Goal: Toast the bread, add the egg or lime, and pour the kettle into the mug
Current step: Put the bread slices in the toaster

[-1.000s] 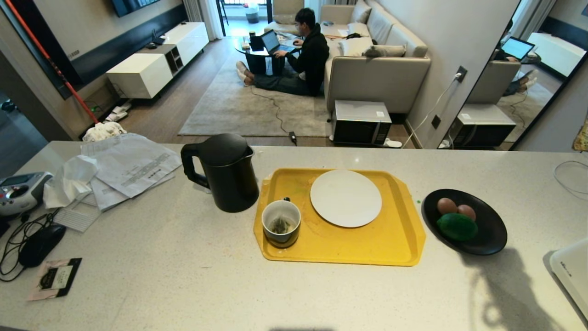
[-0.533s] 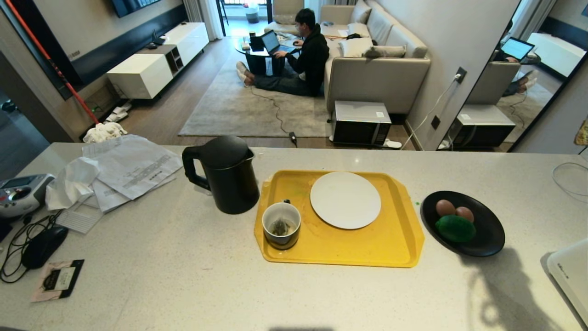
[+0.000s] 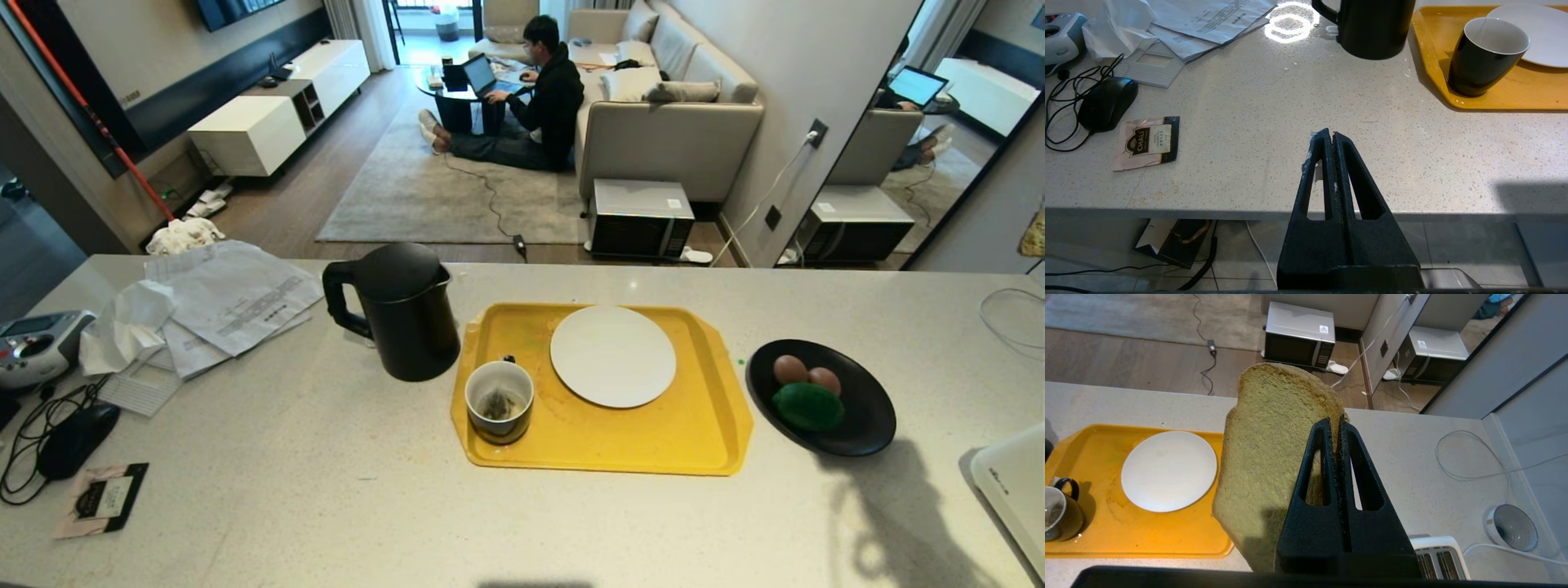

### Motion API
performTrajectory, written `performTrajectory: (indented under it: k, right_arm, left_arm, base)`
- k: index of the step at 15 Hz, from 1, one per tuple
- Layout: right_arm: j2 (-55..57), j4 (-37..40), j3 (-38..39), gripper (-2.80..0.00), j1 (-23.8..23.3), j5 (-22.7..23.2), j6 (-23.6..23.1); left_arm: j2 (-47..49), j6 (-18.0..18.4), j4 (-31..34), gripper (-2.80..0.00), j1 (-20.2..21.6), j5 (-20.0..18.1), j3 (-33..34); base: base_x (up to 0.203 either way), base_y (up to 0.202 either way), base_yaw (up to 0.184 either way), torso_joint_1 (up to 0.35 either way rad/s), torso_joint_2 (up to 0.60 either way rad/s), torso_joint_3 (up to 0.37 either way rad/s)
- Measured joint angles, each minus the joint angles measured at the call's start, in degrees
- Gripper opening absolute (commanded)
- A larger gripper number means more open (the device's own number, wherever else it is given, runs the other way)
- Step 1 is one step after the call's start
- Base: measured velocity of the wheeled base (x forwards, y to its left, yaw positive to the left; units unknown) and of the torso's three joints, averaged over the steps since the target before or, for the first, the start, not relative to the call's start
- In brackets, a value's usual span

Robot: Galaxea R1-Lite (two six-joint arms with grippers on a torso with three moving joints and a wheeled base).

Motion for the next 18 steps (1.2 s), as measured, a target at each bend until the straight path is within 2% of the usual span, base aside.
performTrajectory:
  k: [3,18]
  right_arm:
    - [-0.1,0.0,0.2,-2.8,0.0,0.0,0.0]
    - [-0.5,1.6,0.3,-2.8,0.1,0.2,0.0]
  left_arm:
    - [0.0,0.0,0.1,-2.8,0.0,0.0,0.0]
    - [0.0,0.0,0.1,-2.8,0.0,0.0,0.0]
  base:
    - [-0.001,-0.001,-0.073,0.002,0.0,0.002]
    - [0.001,0.008,-0.165,0.002,0.0,0.002]
